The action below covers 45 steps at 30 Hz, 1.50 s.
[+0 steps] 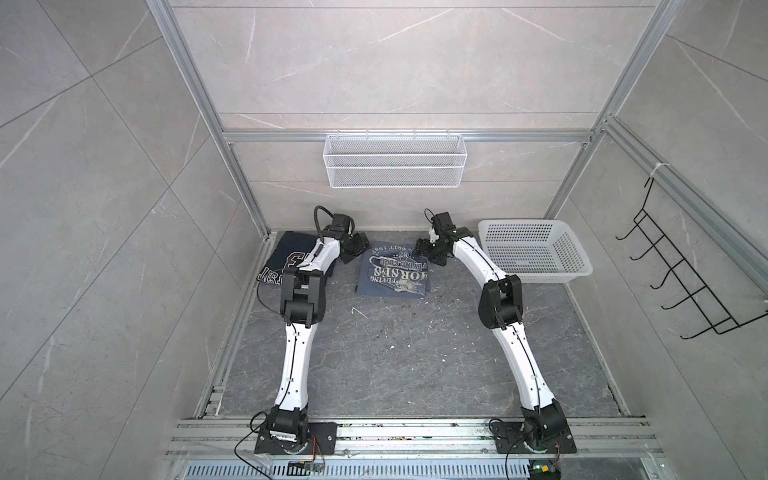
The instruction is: Fold and stack the tank tops
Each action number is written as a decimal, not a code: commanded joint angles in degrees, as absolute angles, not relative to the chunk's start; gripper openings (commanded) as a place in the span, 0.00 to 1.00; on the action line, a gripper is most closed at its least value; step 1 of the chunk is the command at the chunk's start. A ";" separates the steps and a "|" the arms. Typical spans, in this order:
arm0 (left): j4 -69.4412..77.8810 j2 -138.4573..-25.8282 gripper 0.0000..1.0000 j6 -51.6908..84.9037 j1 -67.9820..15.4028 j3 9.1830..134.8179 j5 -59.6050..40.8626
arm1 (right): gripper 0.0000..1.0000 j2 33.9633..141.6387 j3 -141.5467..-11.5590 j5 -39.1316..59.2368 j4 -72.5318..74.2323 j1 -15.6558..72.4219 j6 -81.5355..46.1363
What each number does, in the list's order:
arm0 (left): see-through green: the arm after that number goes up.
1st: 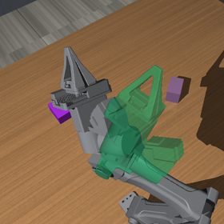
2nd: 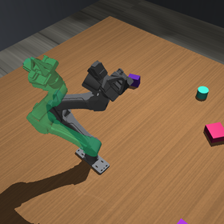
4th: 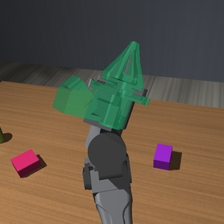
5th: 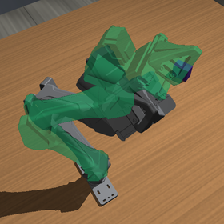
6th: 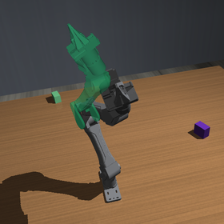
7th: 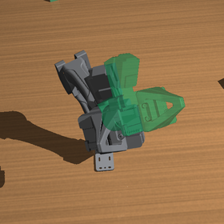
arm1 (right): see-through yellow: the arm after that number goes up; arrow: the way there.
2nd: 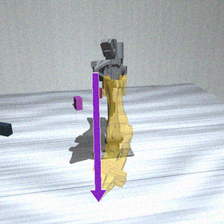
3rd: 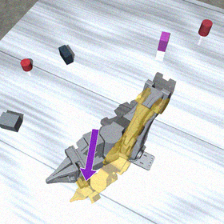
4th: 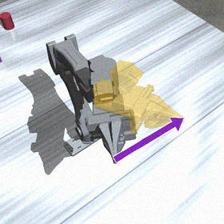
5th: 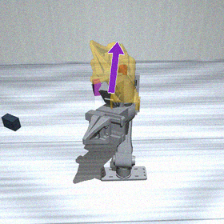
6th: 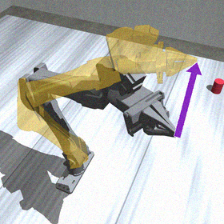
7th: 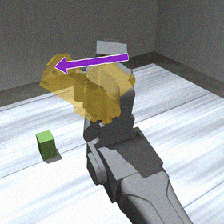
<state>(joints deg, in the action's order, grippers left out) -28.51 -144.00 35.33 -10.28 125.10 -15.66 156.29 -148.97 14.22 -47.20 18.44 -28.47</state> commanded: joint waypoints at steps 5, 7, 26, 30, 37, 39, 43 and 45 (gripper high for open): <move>-26.95 -131.81 0.90 32.11 -9.79 113.74 -20.75 | 0.90 147.50 -134.89 19.50 -44.48 18.43 -29.45; -24.75 -130.52 0.91 32.16 -9.80 109.61 -21.72 | 0.91 143.64 -127.70 19.69 -40.42 18.59 -30.01; -16.83 -131.66 0.46 34.89 -10.93 100.10 -29.57 | 0.67 143.71 -114.48 24.69 -28.51 23.14 -36.81; -17.65 -130.41 0.23 35.07 -10.47 101.86 -29.06 | 0.39 144.09 -115.86 26.08 -26.09 24.11 -39.38; -25.99 -126.22 0.00 31.74 -7.93 108.93 -24.84 | 0.05 145.71 -123.70 27.68 -20.85 27.10 -44.92; -30.79 -124.40 0.00 29.68 -6.95 111.51 -21.01 | 0.02 146.86 -128.23 27.93 -20.41 28.39 -46.11; -38.27 -120.45 0.00 25.66 -4.17 115.42 -15.50 | 0.01 153.90 -140.95 29.09 -19.99 31.81 -49.20; -40.63 -118.72 0.00 24.00 -2.51 116.38 -13.72 | 0.01 157.70 -148.02 29.51 -19.83 33.39 -50.74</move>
